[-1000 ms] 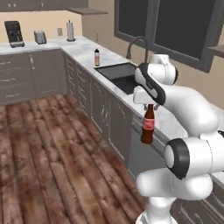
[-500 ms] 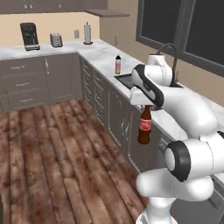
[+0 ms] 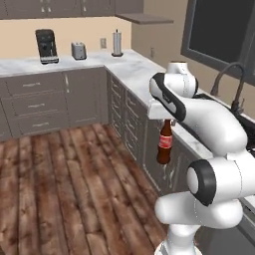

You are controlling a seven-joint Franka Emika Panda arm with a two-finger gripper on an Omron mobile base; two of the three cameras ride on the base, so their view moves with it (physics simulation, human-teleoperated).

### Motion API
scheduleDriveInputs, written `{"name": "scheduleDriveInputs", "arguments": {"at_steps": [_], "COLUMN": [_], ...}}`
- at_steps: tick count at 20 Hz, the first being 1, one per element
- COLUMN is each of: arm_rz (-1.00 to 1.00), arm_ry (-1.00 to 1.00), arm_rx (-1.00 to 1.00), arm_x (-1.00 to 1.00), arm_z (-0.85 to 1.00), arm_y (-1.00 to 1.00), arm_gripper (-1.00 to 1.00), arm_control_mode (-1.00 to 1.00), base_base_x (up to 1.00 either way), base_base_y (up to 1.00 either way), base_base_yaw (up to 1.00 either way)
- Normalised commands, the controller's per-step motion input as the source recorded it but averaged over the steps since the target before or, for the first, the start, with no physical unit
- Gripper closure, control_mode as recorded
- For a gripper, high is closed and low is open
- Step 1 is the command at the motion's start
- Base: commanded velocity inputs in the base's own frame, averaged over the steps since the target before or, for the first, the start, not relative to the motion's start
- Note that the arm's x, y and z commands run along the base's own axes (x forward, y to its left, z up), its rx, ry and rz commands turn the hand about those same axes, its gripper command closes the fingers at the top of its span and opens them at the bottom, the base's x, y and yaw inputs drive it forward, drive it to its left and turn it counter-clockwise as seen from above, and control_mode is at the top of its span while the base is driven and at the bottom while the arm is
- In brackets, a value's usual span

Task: Place the large bottle from the dining counter next to the other large bottle outside the sink, and place the small bottle from the dining counter next to the other small bottle inside the sink.

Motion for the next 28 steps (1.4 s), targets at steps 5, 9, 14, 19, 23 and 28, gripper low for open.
{"name": "scheduleDriveInputs", "arguments": {"at_steps": [5,9,14,19,23,28], "arm_rz": [0.00,0.00,0.00,0.00,0.00,0.00], "arm_ry": [0.00,0.00,0.00,0.00,0.00,0.00], "arm_rx": [0.00,0.00,0.00,0.00,0.00,0.00], "arm_x": [0.00,0.00,0.00,0.00,0.00,0.00], "arm_z": [0.00,0.00,0.00,0.00,0.00,0.00], "arm_y": [0.00,0.00,0.00,0.00,0.00,0.00], "arm_gripper": [1.00,1.00,1.00,1.00,1.00,1.00], "arm_control_mode": [1.00,1.00,1.00,1.00,1.00,1.00], "base_base_x": [1.00,0.96,0.86,0.91,0.95,0.84], "base_base_y": [0.17,0.18,0.15,0.22,0.14,0.19], "base_base_yaw": [0.11,0.10,0.01,-0.01,-0.21,-0.37]}}
